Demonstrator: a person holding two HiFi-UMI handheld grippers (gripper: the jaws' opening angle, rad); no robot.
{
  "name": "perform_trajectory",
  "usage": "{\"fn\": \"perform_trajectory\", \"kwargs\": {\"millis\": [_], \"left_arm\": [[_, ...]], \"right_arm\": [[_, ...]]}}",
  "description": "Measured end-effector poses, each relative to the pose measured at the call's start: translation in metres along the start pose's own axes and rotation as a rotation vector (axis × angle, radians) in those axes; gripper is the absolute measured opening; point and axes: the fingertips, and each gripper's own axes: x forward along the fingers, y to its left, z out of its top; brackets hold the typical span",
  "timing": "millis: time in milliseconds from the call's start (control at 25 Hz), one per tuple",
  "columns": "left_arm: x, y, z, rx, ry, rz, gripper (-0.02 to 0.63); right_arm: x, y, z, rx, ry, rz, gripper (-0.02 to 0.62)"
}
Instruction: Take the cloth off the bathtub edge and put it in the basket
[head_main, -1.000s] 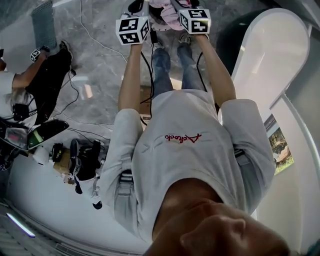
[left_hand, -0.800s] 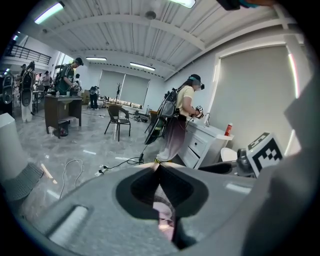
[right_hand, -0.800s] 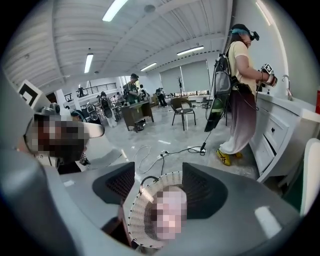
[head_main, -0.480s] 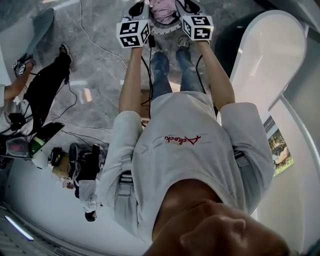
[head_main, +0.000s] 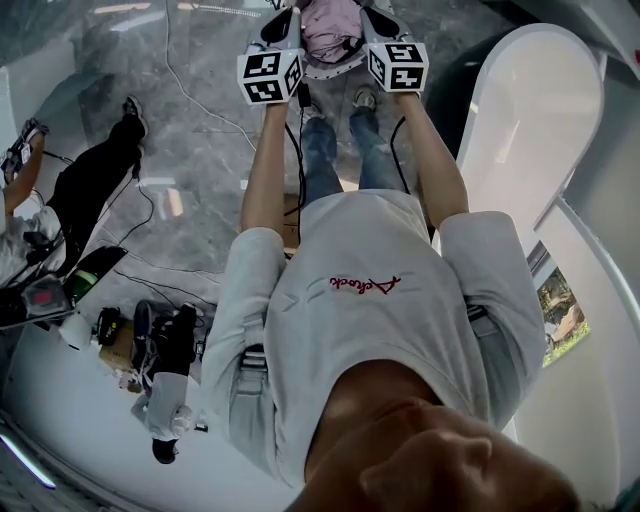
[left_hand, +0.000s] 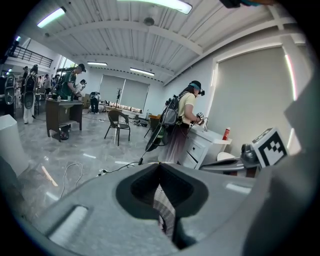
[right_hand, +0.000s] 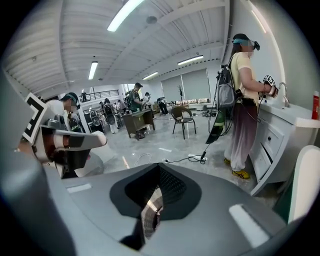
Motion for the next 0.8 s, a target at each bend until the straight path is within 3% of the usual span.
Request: {"fn": "perform_trajectory", "kwargs": {"millis": [240,800], "left_arm": [[-0.021,-0.012,0.025,0.033,-0.051,0.01,0.0],[-0.086,-0.033,0.142,0.126,-0.226,0.033,0.0]], "right_arm": [[-0.026,0.003,0.034,-0.025,-0.091,0.005,0.006],[-0.117,0.032,0.174,-0.116,-0.362,0.008,0.006]]}}
